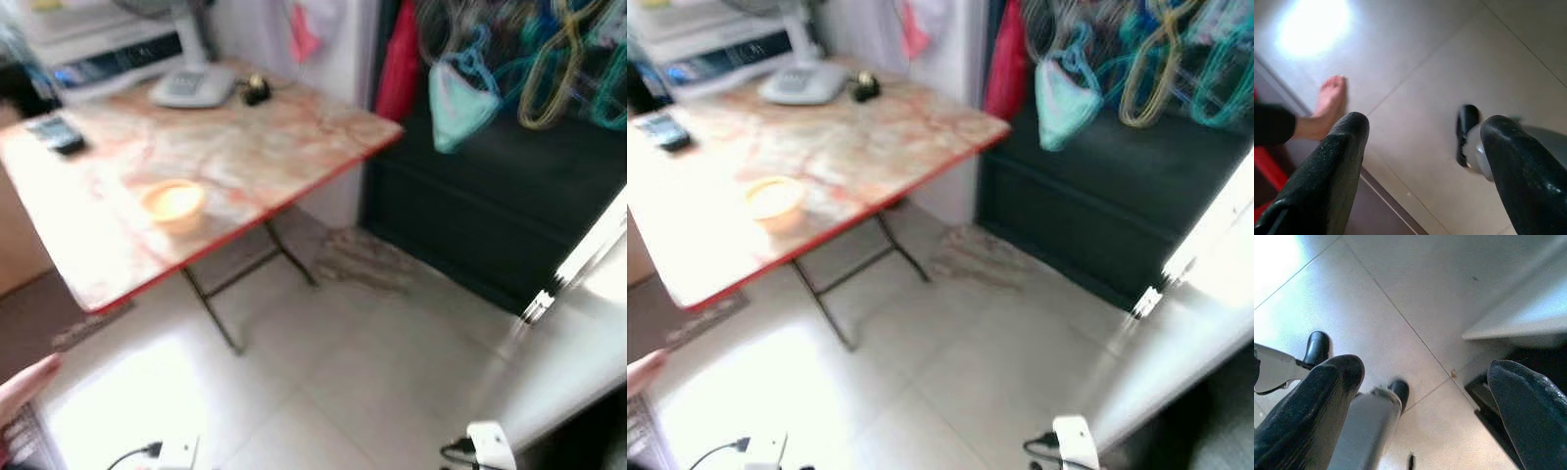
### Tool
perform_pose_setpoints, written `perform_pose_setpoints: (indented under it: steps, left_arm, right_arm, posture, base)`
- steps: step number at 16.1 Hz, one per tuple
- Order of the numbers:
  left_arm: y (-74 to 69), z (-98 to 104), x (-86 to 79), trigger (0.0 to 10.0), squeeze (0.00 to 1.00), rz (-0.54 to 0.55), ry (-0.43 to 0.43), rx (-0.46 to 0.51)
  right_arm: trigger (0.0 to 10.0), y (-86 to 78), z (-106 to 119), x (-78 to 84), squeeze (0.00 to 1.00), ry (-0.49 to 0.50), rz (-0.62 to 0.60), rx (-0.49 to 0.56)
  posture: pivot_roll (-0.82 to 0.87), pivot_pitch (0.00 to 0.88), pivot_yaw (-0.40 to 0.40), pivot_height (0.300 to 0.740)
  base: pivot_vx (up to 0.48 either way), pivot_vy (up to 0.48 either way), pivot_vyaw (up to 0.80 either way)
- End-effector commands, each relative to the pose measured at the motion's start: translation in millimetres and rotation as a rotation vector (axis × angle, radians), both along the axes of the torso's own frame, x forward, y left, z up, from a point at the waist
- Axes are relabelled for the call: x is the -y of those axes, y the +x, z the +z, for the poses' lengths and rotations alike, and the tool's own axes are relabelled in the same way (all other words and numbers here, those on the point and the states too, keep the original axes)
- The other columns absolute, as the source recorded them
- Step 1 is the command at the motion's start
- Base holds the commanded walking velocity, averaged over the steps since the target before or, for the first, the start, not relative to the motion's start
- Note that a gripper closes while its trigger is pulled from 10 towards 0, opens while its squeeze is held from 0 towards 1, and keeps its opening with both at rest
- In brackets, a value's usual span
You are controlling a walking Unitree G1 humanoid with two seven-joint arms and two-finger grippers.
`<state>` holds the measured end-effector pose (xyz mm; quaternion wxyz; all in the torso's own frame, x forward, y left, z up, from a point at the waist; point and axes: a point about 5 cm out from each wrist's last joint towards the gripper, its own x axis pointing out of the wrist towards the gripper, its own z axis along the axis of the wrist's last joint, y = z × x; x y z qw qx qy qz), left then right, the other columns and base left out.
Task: Restocking fridge
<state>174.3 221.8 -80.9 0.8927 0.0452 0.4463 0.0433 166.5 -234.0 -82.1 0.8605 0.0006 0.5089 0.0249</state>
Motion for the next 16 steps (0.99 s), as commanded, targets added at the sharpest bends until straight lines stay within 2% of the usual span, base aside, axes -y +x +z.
perform_pose_setpoints:
  steps: [1,2,5,8,10,11,12,14,15,16]
  left_arm:
    - [-5.9,-3.1,1.3,10.0,0.0,0.017,-0.01,-0.015]
    - [-6.9,-3.2,0.2,10.0,0.0,0.026,-0.01,-0.013]
    - [-7.9,-1.7,-5.4,10.0,0.0,0.102,-0.025,0.025]
    - [7.6,8.4,-8.8,10.0,0.0,0.127,-0.012,0.131]
    - [40.4,31.9,-14.5,10.0,0.0,0.123,0.047,0.301]
    - [48.5,38.5,-15.5,10.0,0.0,0.124,0.058,0.345]
    - [75.2,63.5,-19.3,10.0,0.0,0.119,0.137,0.49]
    - [99.5,92.1,-20.6,10.0,0.0,0.13,0.174,0.651]
    - [119.1,119.6,-18.6,10.0,0.0,0.131,0.191,0.799]
    - [127.0,130.7,-15.6,10.0,0.0,0.119,0.187,0.853]
  right_arm:
    - [10.0,-8.7,-2.6,4.5,0.0,-0.009,-0.003,-0.028]
    - [10.0,-9.7,-3.0,4.4,0.0,-0.009,0.001,-0.031]
    - [10.0,-12.1,-4.0,3.3,0.0,-0.008,0.032,-0.041]
    - [10.0,-10.6,-3.0,4.5,0.0,-0.012,0.036,-0.036]
    - [10.0,-8.1,-1.2,7.5,0.0,-0.015,0.014,-0.019]
    - [10.0,-7.0,-0.6,8.4,0.0,-0.018,0.015,-0.016]
    - [10.0,-4.7,1.0,10.4,0.0,-0.023,0.015,-0.011]
    - [10.0,-3.7,1.7,11.4,0.0,-0.023,0.019,-0.012]
    - [10.0,-2.9,2.1,11.8,0.0,-0.031,0.037,-0.022]
    - [10.0,-2.0,2.4,11.6,0.0,-0.036,0.042,-0.024]
  posture:
    - [0.05,0.095,0.019,0.74]
    - [0.05,0.1,0.013,0.74]
    - [0.08,0.123,-0.011,0.74]
    - [0.06,0.114,0.012,0.74]
    - [0.03,0.101,0.033,0.74]
    - [0.03,0.101,0.033,0.74]
    - [0.03,0.096,0.025,0.74]
    - [0.03,0.089,0.007,0.74]
    - [0.04,0.086,0.001,0.74]
    - [0.04,0.085,0.001,0.74]
  base:
    - [0.0,0.0,0.8]
    - [0.0,0.0,0.8]
    - [0.0,0.0,0.0]
    - [0.0,0.0,0.0]
    - [0.0,0.0,0.0]
    - [0.0,0.0,0.0]
    - [0.0,0.0,0.0]
    - [0.0,0.0,0.0]
    - [0.0,0.0,0.0]
    - [0.0,0.0,0.0]
